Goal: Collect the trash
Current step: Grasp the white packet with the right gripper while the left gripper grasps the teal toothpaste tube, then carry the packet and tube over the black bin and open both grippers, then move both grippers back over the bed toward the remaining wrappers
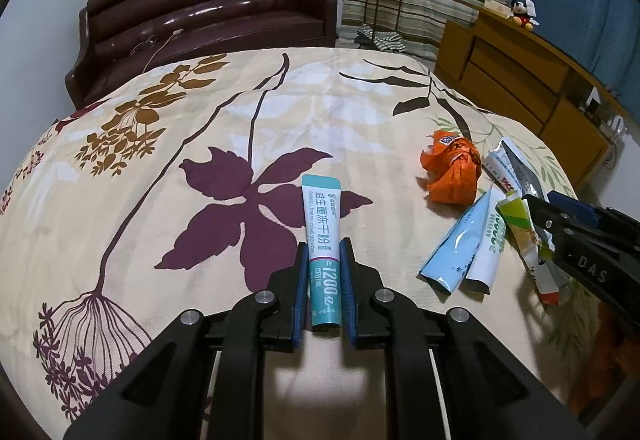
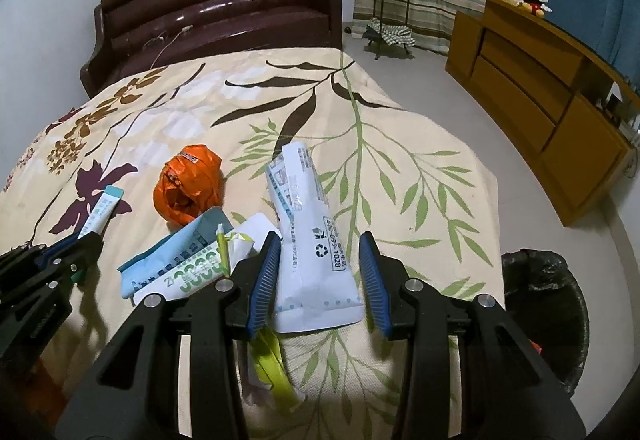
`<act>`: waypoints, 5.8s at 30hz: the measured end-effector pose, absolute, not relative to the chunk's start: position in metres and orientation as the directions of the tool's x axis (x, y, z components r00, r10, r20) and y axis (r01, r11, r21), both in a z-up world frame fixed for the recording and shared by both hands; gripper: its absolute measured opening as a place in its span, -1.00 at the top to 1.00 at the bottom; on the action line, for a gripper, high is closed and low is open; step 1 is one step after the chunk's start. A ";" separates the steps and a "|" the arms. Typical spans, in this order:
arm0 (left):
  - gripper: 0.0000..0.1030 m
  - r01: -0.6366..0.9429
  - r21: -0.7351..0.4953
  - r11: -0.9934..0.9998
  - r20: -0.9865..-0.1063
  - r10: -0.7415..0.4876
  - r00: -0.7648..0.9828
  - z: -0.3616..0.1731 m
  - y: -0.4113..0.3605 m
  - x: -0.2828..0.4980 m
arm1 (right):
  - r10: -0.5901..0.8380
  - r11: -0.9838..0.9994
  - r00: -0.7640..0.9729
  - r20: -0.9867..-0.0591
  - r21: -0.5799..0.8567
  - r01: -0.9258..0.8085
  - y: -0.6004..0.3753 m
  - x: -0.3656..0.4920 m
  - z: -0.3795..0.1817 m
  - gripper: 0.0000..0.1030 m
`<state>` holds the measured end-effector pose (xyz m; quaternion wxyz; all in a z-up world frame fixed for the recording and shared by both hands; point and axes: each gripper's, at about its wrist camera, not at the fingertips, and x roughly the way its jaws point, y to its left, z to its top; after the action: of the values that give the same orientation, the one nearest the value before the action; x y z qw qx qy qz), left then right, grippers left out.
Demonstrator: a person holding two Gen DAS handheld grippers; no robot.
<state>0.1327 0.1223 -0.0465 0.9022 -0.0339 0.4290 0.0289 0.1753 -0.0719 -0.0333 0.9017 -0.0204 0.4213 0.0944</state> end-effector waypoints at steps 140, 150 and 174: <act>-0.11 0.319 0.058 0.946 -0.679 -0.197 0.708 -0.031 -0.165 0.134 | -0.149 0.934 0.704 -0.695 0.136 0.331 -0.337 0.078 -0.048 0.00; -0.23 0.256 0.051 0.965 -0.666 -0.158 0.729 -0.021 -0.122 0.124 | -0.104 0.958 0.722 -0.684 0.127 0.258 -0.305 0.079 -0.033 0.00; -0.26 -0.026 0.062 0.998 -0.665 0.061 0.744 -0.018 0.049 0.098 | 0.078 0.996 0.730 -0.679 0.083 -0.029 -0.156 0.095 -0.009 0.00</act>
<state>0.0975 0.0486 -0.0180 0.9336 0.0243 0.3567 0.0234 0.0948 -0.1560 -0.0092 0.9294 0.0333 0.3664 0.0288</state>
